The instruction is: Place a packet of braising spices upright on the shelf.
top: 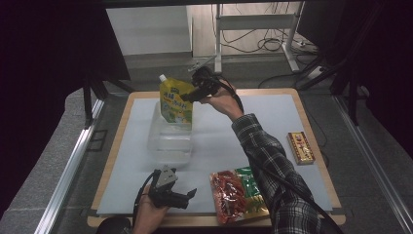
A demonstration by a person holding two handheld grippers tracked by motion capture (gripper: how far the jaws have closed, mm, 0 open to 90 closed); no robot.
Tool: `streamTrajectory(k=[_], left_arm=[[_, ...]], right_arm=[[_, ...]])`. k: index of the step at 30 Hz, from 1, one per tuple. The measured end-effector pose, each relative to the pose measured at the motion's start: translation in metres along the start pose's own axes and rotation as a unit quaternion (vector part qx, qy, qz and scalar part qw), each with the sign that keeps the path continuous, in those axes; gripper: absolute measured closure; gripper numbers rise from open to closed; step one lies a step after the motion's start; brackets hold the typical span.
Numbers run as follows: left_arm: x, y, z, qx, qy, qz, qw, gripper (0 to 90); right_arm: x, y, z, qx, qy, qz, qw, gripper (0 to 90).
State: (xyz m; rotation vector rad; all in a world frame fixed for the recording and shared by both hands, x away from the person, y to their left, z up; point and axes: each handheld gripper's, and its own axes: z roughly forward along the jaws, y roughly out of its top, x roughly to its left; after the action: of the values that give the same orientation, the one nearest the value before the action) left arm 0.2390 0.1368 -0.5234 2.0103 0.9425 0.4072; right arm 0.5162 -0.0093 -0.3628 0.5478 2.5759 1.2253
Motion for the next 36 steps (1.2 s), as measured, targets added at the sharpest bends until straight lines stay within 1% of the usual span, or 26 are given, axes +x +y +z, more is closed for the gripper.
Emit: streamTrajectory(k=[7,10,12,14,15,19,20,24,25,26,29,36], left_arm=[[0.0,0.0,0.0,-0.001,-0.006,-0.007,1.0,0.0],[0.0,0.0,0.0,-0.001,-0.007,-0.009,0.9999,0.0],[0.0,0.0,0.0,-0.002,-0.007,-0.01,0.9999,0.0],[0.0,0.0,0.0,-0.002,-0.007,-0.01,0.9999,0.0],[0.0,0.0,0.0,-0.002,-0.007,-0.011,0.9999,0.0],[0.0,0.0,0.0,-0.003,-0.007,-0.012,0.9999,0.0],[0.0,0.0,0.0,-0.002,-0.007,-0.012,0.9999,0.0],[0.0,0.0,0.0,-0.002,-0.006,-0.011,0.9999,0.0],[0.0,0.0,0.0,-0.002,-0.006,-0.011,0.9999,0.0],[0.0,0.0,0.0,-0.002,-0.007,-0.011,0.9999,0.0],[-0.001,0.0,0.0,-0.001,-0.007,-0.01,0.9999,0.0],[0.0,0.001,0.0,-0.006,-0.01,-0.012,0.9999,0.0]], right_arm=[[0.003,-0.004,-0.008,-0.004,-0.005,-0.003,1.0,18.6],[0.004,-0.007,-0.01,-0.005,0.0,0.004,1.0,17.6],[0.006,-0.009,-0.012,-0.006,0.003,0.003,1.0,16.9],[0.008,-0.011,-0.013,-0.003,0.003,-0.003,1.0,15.8],[0.009,-0.012,-0.014,-0.003,0.007,-0.009,0.9999,15.4],[0.013,-0.015,-0.018,-0.006,0.018,-0.008,0.9998,13.2],[0.014,-0.016,-0.018,-0.005,0.019,-0.007,0.9998,12.7],[0.018,-0.02,-0.021,-0.004,0.021,-0.013,0.9997,10.3],[0.02,-0.021,-0.022,-0.002,0.022,-0.01,0.9997,9.9],[0.021,-0.023,-0.023,-0.001,0.023,-0.015,0.9996,9.4],[0.024,-0.026,-0.025,0.004,0.022,-0.018,0.9996,7.6],[0.03,-0.034,-0.033,0.003,0.027,-0.026,0.9993,5.4]])
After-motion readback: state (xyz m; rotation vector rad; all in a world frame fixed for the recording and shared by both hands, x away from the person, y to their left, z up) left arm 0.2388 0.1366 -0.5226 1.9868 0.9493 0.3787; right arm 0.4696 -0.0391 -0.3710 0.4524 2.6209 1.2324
